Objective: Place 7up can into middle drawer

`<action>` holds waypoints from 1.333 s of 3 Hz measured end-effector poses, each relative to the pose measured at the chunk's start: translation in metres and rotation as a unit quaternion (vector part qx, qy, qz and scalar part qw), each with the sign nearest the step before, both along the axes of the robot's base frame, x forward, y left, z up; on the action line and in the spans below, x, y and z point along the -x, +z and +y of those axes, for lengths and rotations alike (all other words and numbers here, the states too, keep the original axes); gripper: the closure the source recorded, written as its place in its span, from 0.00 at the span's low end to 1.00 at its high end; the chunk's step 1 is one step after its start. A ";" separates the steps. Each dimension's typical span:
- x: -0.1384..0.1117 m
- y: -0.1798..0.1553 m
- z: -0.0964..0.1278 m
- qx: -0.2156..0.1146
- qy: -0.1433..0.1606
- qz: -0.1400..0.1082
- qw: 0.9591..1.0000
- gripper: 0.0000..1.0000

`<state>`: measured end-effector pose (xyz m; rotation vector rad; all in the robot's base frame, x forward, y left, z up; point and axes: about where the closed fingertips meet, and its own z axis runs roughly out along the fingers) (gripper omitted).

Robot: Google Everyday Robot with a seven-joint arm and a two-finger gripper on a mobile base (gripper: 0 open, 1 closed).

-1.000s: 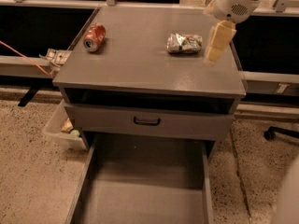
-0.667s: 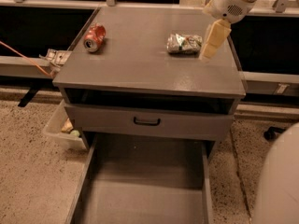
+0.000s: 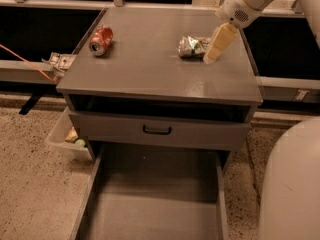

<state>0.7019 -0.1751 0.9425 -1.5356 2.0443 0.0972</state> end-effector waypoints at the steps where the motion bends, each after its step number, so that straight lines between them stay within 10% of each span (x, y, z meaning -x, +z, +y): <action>1: -0.021 -0.008 -0.004 -0.015 -0.044 -0.023 0.999 0.00; 4: -0.042 -0.023 0.002 -0.031 -0.059 -0.012 0.998 0.00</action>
Offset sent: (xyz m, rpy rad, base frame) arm 0.0150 -0.0046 -0.0063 0.0214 -0.0309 -0.0732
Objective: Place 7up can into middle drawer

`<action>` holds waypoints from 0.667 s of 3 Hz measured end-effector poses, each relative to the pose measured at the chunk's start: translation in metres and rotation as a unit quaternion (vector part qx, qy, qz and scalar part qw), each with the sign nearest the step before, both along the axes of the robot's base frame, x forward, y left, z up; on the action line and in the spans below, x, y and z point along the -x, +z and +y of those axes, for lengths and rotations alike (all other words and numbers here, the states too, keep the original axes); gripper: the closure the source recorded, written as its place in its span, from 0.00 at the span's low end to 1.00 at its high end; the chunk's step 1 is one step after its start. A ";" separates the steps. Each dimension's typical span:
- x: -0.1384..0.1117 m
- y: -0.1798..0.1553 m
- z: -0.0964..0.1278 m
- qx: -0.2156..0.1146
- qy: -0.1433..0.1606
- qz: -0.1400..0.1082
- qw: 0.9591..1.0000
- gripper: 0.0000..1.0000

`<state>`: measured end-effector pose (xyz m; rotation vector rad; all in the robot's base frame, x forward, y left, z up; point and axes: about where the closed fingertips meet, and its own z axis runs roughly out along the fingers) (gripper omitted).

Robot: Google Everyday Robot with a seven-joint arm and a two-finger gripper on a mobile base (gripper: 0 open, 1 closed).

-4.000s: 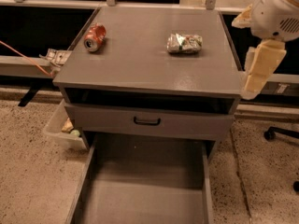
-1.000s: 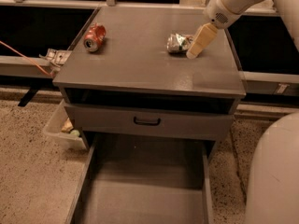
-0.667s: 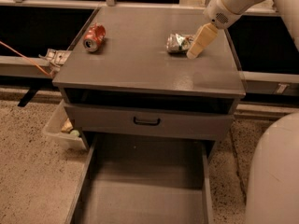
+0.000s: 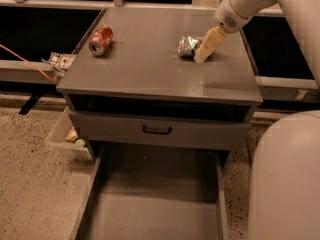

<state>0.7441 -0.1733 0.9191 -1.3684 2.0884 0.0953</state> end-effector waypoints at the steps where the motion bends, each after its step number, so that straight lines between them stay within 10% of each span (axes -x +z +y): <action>1: -0.013 -0.011 0.001 -0.012 -0.005 0.010 1.000 0.00; 2: -0.027 -0.025 -0.001 -0.021 -0.013 0.022 0.999 0.00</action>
Offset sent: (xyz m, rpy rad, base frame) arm 0.0587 -0.0169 -0.0255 0.0627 0.0661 -0.0524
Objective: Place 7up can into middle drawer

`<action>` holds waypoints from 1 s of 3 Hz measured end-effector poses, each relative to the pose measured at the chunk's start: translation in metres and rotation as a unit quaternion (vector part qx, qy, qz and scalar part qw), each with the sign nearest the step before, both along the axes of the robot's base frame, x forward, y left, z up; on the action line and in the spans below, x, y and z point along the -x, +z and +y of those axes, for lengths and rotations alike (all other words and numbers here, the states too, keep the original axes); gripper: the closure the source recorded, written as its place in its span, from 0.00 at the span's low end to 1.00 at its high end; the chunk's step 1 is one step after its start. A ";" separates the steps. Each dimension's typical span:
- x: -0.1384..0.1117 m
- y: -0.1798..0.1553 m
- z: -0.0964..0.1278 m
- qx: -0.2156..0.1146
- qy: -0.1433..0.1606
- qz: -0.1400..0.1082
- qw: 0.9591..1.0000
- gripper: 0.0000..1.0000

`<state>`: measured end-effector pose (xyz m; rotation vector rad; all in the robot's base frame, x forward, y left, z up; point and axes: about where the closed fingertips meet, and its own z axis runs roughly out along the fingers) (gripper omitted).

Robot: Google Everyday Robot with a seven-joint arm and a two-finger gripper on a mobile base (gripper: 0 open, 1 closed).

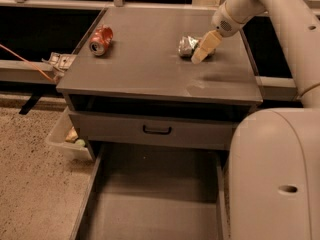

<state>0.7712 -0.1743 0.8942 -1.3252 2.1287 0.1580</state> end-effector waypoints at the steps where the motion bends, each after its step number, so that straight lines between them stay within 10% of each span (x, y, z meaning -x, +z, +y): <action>1: -0.010 -0.018 -0.004 -0.007 -0.008 0.015 1.000 0.18; 3: -0.015 -0.034 -0.009 -0.023 -0.009 0.027 0.999 0.64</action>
Offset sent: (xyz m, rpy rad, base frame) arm 0.0417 -0.0306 -0.0408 0.0353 0.1007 -0.0655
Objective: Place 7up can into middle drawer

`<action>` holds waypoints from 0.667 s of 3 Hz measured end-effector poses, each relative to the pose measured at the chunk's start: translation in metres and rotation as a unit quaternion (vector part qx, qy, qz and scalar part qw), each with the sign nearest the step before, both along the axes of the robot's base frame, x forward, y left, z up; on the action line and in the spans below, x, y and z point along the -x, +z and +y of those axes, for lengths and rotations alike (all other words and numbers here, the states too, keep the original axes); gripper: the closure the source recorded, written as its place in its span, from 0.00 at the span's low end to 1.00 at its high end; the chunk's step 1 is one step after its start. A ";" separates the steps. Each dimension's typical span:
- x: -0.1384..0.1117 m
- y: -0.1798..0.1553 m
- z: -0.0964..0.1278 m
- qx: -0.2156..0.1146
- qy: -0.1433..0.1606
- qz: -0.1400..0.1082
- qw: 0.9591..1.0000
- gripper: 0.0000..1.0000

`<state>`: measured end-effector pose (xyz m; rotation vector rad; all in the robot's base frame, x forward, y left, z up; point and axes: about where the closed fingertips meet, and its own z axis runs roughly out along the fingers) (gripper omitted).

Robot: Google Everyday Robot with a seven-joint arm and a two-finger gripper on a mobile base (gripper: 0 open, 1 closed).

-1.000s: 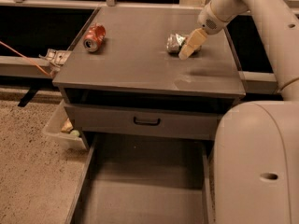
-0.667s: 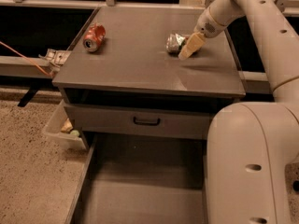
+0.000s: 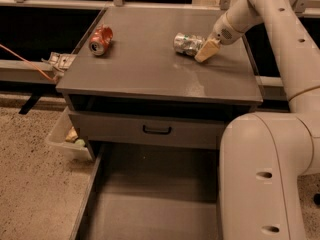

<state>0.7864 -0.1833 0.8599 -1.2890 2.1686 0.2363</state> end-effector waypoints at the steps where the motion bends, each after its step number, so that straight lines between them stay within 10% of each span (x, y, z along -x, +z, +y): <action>1: 0.011 0.019 0.009 -0.008 0.029 -0.016 0.999 0.88; 2: 0.034 0.032 0.026 -0.011 0.075 -0.018 0.997 1.00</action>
Offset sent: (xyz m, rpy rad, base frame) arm -0.0952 0.0448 0.0466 0.0245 -0.0467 0.2686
